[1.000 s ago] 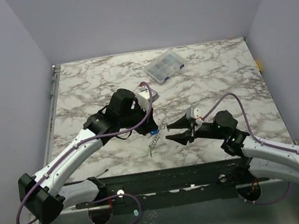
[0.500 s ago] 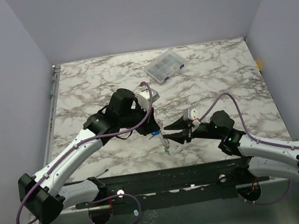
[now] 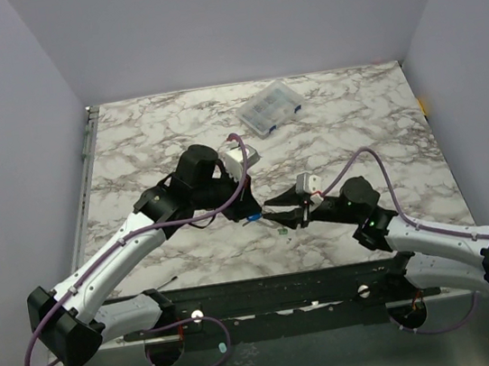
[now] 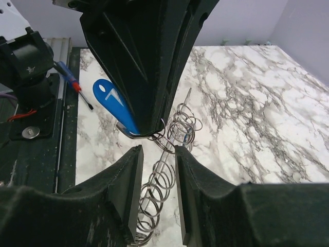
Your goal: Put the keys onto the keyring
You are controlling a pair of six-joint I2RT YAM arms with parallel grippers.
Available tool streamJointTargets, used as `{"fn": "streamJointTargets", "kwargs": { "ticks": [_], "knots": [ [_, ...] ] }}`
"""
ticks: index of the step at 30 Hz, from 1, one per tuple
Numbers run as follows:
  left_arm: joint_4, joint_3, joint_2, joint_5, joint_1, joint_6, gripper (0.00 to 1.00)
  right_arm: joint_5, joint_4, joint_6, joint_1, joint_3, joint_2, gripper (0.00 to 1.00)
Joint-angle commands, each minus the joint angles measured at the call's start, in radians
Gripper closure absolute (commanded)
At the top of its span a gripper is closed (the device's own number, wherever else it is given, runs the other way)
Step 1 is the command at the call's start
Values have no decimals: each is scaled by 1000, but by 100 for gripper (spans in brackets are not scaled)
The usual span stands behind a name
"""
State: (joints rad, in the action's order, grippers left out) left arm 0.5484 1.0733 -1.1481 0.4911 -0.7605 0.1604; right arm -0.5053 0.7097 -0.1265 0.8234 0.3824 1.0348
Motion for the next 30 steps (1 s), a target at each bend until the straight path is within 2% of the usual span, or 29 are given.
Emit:
{"fn": "streamJointTargets", "kwargs": {
  "ticks": [1, 12, 20, 25, 30],
  "knots": [
    [-32, 5, 31, 53, 1, 1, 100, 35, 22, -34, 6, 37, 8, 61],
    [-32, -9, 45, 41, 1, -2, 100, 52, -136, -102, 7, 77, -45, 58],
    [-33, 2, 42, 44, 0, 2, 100, -29, -161, -96, 15, 101, -6, 59],
    [-33, 2, 43, 51, 1, 4, 100, -61, -158, -99, 24, 107, 22, 63],
    [-33, 0, 39, 55, 0, 4, 100, -93, -156, -104, 29, 115, 46, 77]
  ]
}}
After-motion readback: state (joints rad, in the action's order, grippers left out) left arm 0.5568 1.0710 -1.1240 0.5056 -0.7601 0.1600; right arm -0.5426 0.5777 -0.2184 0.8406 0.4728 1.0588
